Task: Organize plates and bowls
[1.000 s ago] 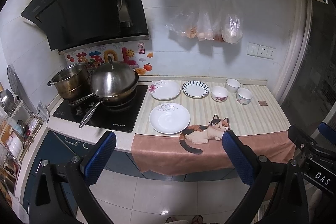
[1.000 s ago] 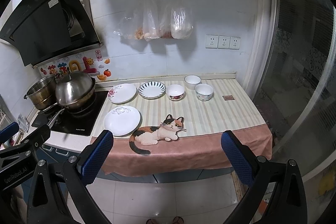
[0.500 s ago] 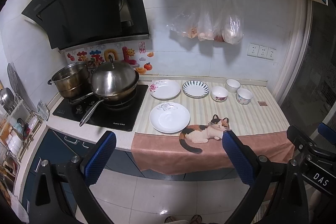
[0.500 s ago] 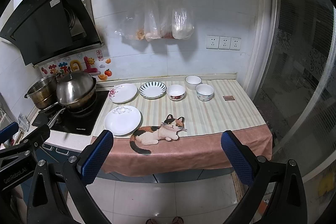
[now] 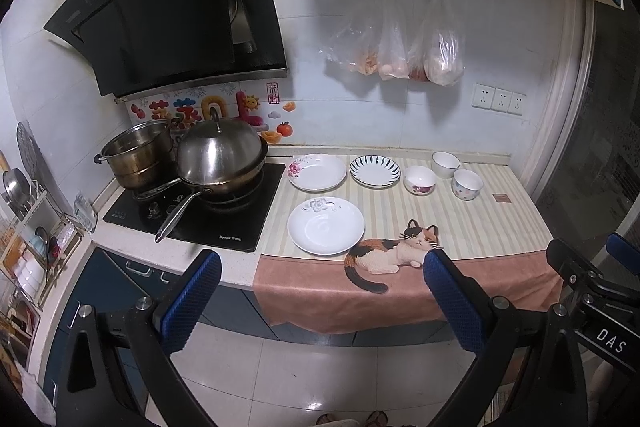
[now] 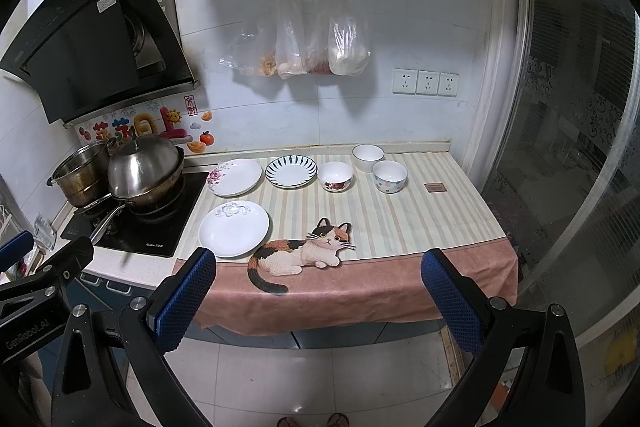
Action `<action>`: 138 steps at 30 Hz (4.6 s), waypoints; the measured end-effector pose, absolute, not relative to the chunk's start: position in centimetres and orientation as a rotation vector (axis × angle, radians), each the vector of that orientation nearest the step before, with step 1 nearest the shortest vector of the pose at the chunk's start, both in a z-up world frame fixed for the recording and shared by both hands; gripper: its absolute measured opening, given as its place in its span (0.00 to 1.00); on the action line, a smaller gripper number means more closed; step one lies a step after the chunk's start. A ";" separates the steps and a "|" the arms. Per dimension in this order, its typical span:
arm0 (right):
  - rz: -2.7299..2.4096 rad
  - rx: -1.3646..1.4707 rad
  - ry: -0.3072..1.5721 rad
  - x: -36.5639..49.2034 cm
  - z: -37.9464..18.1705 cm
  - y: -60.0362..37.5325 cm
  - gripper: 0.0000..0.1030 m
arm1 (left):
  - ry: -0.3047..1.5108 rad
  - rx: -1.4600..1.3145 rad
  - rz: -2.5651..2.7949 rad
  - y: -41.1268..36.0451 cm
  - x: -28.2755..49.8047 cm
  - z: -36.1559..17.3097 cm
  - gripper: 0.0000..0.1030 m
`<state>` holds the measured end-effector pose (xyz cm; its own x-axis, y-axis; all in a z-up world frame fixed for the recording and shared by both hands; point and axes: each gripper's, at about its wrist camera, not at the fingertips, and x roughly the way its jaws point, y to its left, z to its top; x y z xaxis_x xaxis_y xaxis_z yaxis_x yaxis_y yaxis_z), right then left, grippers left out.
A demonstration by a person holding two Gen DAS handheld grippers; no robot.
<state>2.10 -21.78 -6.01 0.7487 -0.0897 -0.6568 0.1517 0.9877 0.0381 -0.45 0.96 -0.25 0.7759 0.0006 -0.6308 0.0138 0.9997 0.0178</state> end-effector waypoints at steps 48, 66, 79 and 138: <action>0.008 0.290 1.060 26.9 -27.8 -20.4 1.00 | 1.010 -0.044 0.113 9.2 22.5 -17.0 1.00; 0.390 0.375 1.469 52.5 -50.5 -17.0 0.70 | 1.466 -0.180 0.142 10.5 42.6 -37.4 0.62; 0.524 0.348 1.536 55.0 -53.4 -14.3 0.14 | 1.512 -0.194 0.118 10.0 44.0 -38.7 0.34; 0.143 0.490 1.551 50.4 -49.7 -33.0 0.18 | 1.498 -0.026 -0.146 -8.8 46.4 -38.9 0.34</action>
<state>50.38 -33.04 -49.70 0.0339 0.3896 -0.9204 0.2153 0.8964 0.3874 46.42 -8.80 -38.89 0.0660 -0.1133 -0.9914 0.0808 0.9909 -0.1078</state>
